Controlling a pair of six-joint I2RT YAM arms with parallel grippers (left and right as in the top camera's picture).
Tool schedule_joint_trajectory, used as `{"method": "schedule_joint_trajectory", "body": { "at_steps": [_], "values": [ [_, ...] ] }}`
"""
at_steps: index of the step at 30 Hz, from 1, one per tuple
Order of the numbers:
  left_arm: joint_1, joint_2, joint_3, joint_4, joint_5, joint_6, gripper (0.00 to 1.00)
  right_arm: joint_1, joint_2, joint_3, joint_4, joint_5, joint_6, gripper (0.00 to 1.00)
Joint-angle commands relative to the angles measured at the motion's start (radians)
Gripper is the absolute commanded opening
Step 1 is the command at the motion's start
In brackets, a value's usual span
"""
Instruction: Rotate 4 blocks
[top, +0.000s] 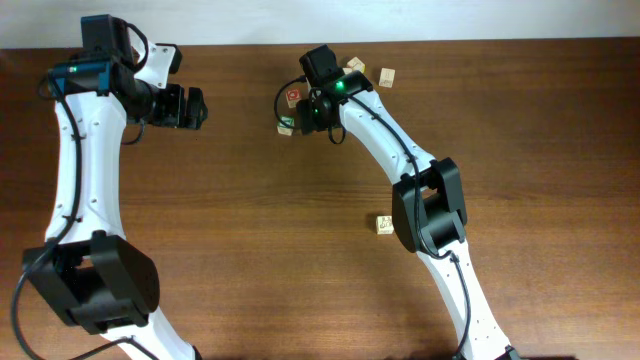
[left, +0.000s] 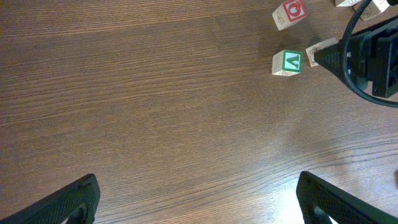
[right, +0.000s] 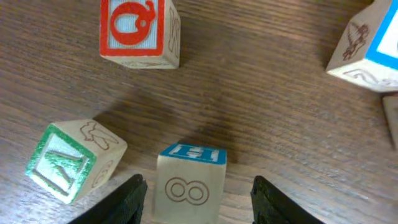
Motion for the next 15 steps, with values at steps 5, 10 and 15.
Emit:
{"method": "schedule_joint_trajectory", "body": {
  "at_steps": [5,10,15],
  "values": [
    [-0.001,0.009,0.014,0.002,-0.003,-0.013,0.99,0.007,0.021,0.0,0.037,0.027,-0.008,0.28],
    [-0.001,0.009,0.014,0.002,-0.003,-0.013,0.99,0.007,-0.016,0.006,-0.094,0.023,0.011,0.22],
    [-0.001,0.008,0.014,0.002,-0.003,-0.013,0.99,0.007,-0.055,0.006,-0.364,-0.107,0.098,0.22]
  ]
}}
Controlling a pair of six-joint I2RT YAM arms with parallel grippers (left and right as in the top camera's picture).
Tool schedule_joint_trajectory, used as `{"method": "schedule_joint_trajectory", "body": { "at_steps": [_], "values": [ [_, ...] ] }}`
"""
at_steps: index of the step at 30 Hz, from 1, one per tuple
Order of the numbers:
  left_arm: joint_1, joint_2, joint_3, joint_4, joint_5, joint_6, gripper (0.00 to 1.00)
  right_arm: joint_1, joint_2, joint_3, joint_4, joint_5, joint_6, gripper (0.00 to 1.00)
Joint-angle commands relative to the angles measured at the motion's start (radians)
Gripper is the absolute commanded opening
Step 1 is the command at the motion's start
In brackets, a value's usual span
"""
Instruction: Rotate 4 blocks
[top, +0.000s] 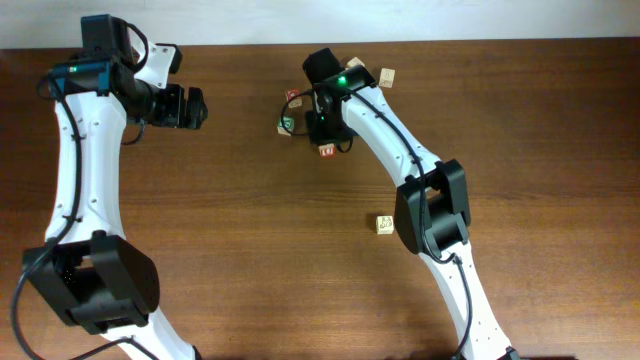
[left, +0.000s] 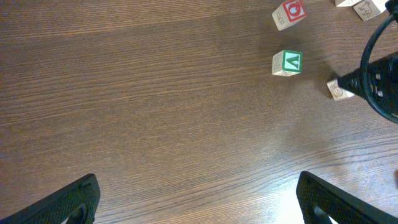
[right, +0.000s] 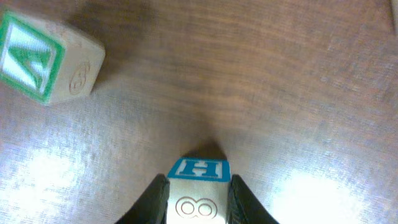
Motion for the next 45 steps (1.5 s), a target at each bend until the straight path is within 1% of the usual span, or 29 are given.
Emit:
{"method": "schedule_joint_trajectory", "body": {
  "at_steps": [1,6,7,9,10,14,16,20,22,24,25,26,27,30,32,34,38,40,41,43,45],
  "values": [
    [-0.001,0.008,0.014,0.002,-0.003,-0.013,0.99,0.006,-0.02,-0.009,-0.137,-0.098,0.052,0.22],
    [-0.001,0.008,0.014,0.002,-0.003,-0.013,0.99,0.005,-0.031,-0.005,-0.366,-0.126,0.053,0.23],
    [-0.001,0.008,0.014,0.002,-0.003,-0.013,0.99,0.005,-0.036,-0.005,-0.406,-0.126,0.053,0.26],
    [-0.001,0.008,0.014,0.002,-0.003,-0.013,0.99,0.005,-0.041,-0.005,-0.475,-0.118,0.045,0.28],
    [-0.001,0.008,0.014,0.002,-0.003,-0.013,0.99,0.005,-0.042,-0.005,-0.497,-0.11,0.045,0.28],
    [-0.001,0.008,0.014,0.002,-0.003,-0.013,0.99,0.025,-0.042,-0.013,-0.5,-0.137,0.014,0.29],
    [-0.001,0.009,0.014,0.002,-0.003,-0.013,0.99,0.035,-0.066,-0.015,-0.5,-0.151,0.011,0.17],
    [-0.001,0.009,0.014,0.002,-0.003,-0.013,0.99,0.04,-0.309,-0.023,-0.499,-0.071,0.018,0.18],
    [-0.001,0.008,0.014,0.002,-0.003,-0.013,0.99,0.044,-0.48,-0.105,-0.499,-0.025,0.043,0.21],
    [-0.001,0.008,0.014,0.002,-0.003,-0.013,0.99,0.045,-0.617,-0.27,-0.498,0.043,0.107,0.23],
    [-0.001,0.009,0.014,0.002,-0.003,-0.013,0.99,0.047,-0.674,-0.401,-0.448,0.075,0.128,0.23],
    [-0.001,0.008,0.014,0.002,-0.003,-0.013,0.99,0.054,-0.697,-0.517,-0.345,0.071,0.14,0.23],
    [-0.001,0.008,0.014,0.002,-0.003,-0.013,0.99,0.066,-0.698,-0.599,-0.264,0.076,0.169,0.23],
    [-0.001,0.008,0.014,0.002,-0.003,-0.013,0.99,0.101,-0.698,-0.885,0.058,0.093,0.278,0.23],
    [-0.001,0.008,0.014,0.002,-0.003,-0.013,0.99,0.095,-0.698,-0.991,0.159,0.093,0.305,0.23],
    [-0.001,0.008,0.014,0.002,-0.003,-0.013,0.99,0.09,-0.697,-1.065,0.224,0.088,0.312,0.31],
    [-0.001,0.009,0.014,0.002,-0.003,-0.013,0.99,0.09,-0.692,-1.088,0.251,0.089,0.312,0.31],
    [-0.001,0.008,0.014,0.002,-0.003,-0.013,0.99,0.09,-0.681,-1.088,0.252,0.089,0.312,0.41],
    [-0.001,0.008,0.014,0.002,-0.003,-0.013,0.99,0.089,-0.681,-1.087,0.257,0.089,0.311,0.49],
    [-0.001,0.008,0.014,0.002,-0.003,-0.013,0.99,0.086,-0.681,-1.066,0.258,0.081,0.284,0.54],
    [-0.001,0.008,0.014,0.002,-0.003,-0.013,0.99,0.082,-0.682,-1.0,0.263,0.082,0.24,0.56]
  ]
}}
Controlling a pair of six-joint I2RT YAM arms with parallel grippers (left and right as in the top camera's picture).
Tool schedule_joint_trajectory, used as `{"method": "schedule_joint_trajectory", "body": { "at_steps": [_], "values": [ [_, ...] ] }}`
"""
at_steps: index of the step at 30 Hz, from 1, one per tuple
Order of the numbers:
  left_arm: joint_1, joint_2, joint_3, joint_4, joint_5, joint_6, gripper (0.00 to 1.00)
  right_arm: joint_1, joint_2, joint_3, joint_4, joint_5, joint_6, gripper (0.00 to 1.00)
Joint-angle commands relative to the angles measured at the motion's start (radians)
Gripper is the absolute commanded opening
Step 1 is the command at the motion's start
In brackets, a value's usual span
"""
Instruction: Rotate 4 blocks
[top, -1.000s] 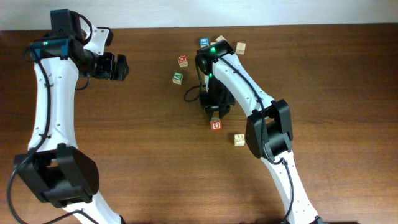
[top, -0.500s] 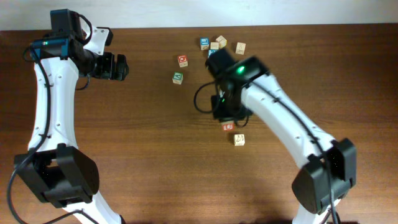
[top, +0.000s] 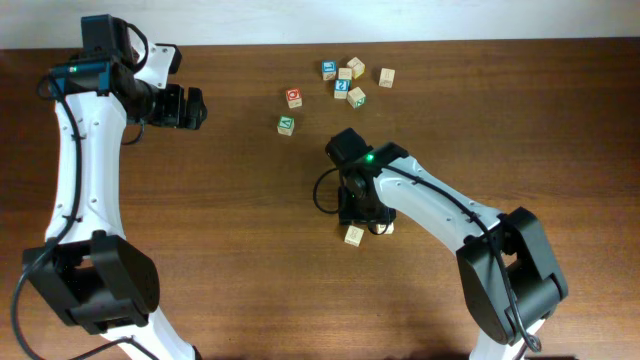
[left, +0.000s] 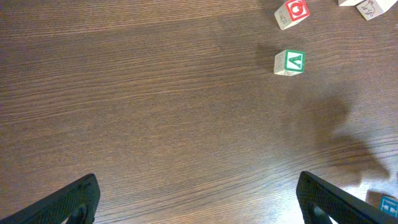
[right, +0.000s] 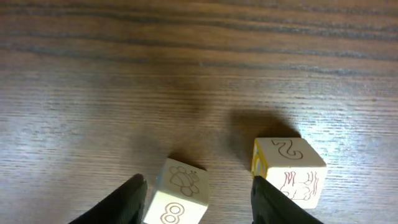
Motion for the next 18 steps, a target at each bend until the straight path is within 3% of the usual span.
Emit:
{"method": "schedule_joint_trajectory", "body": {
  "at_steps": [1,4,8,10,13,18],
  "values": [
    [-0.001,0.008,0.014,0.002,0.004,-0.013,0.99,-0.016,0.002,0.155,0.016,0.005,-0.076,0.58],
    [-0.001,0.008,0.014,0.002,0.004,-0.013,0.99,-0.049,0.017,0.309,0.146,-0.006,-0.134,0.65],
    [-0.001,0.008,0.014,0.002,0.004,-0.013,0.99,-0.099,0.265,0.697,0.12,-0.127,-0.136,0.7],
    [-0.001,0.009,0.014,0.002,0.004,-0.013,0.99,-0.085,0.434,0.867,0.107,-0.119,-0.055,0.72],
    [-0.001,0.008,0.014,0.002,0.004,-0.013,0.99,-0.056,0.55,0.896,0.226,-0.031,0.096,0.73],
    [-0.001,0.009,0.014,0.002,0.004,-0.013,0.99,-0.002,0.626,0.894,0.344,0.046,0.107,0.76]
  ]
}}
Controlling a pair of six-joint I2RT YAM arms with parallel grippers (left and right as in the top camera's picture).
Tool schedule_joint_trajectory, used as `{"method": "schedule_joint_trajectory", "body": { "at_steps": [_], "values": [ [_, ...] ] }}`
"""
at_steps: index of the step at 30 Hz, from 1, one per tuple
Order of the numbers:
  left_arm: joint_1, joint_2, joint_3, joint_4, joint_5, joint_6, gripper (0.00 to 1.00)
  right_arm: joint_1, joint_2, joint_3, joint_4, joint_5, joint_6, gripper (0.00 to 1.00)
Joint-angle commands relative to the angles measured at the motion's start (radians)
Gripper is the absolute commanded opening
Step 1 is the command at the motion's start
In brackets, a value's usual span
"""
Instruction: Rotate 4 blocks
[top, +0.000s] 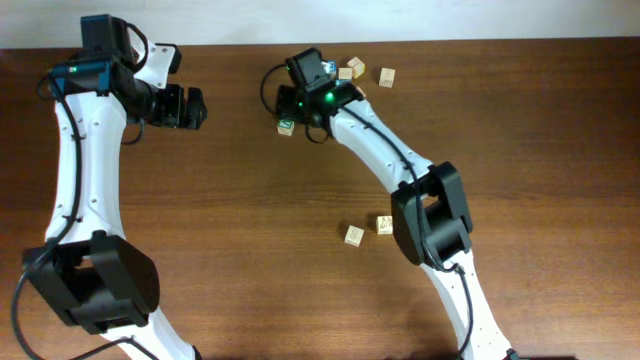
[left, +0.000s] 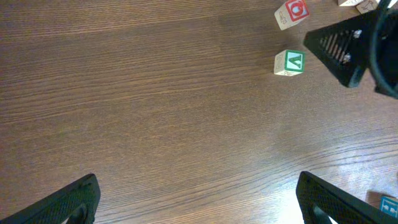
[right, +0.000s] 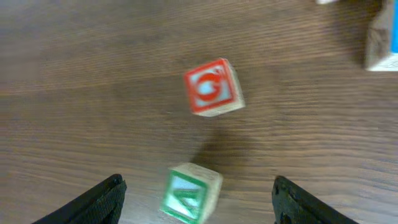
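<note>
A green-faced block (right: 190, 193) lies between the wide-apart fingers of my right gripper (right: 196, 206), which is open above it at the back of the table. A red-faced block (right: 212, 87) sits just beyond. In the overhead view the right gripper (top: 297, 110) hangs beside the green block (top: 286, 126). Two blocks (top: 354, 236) lie side by side mid-table. My left gripper (left: 199, 202) is open over bare wood; it sees the green block (left: 289, 62) and red block (left: 291, 14) far off.
Several more blocks (top: 358, 67) are scattered at the back behind the right gripper, one with a blue face (right: 380, 43). The left gripper (top: 186, 108) hovers at the back left. The table's far edge runs along the top of the overhead view.
My right gripper has gone from the two blocks at mid-table to the back, and now stands open over the green block. The left arm has not moved.
My right gripper stood open around a blue-topped "8" block next to the green one. Then it was shut on that block. Later it was open at mid-table, the block lying beside another with a drawn face up. Now it is back over the green block.
</note>
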Motion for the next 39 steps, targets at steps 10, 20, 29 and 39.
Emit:
{"method": "schedule_joint_trajectory", "body": {
  "at_steps": [10,20,29,39],
  "values": [
    [-0.001,0.008,0.014,0.002,0.004,-0.013,0.99,0.048,0.087,0.01,0.023,0.088,-0.02,0.51],
    [-0.001,0.009,0.014,0.002,0.004,-0.013,0.99,0.045,0.039,0.135,-0.422,0.035,-0.159,0.31],
    [-0.001,0.009,0.014,0.002,0.004,-0.013,0.99,0.074,0.024,0.085,-1.025,-0.039,-0.167,0.36],
    [-0.001,0.008,0.014,0.002,0.004,-0.013,0.99,0.103,-0.014,0.212,-1.074,-0.139,-0.257,0.51]
  ]
}}
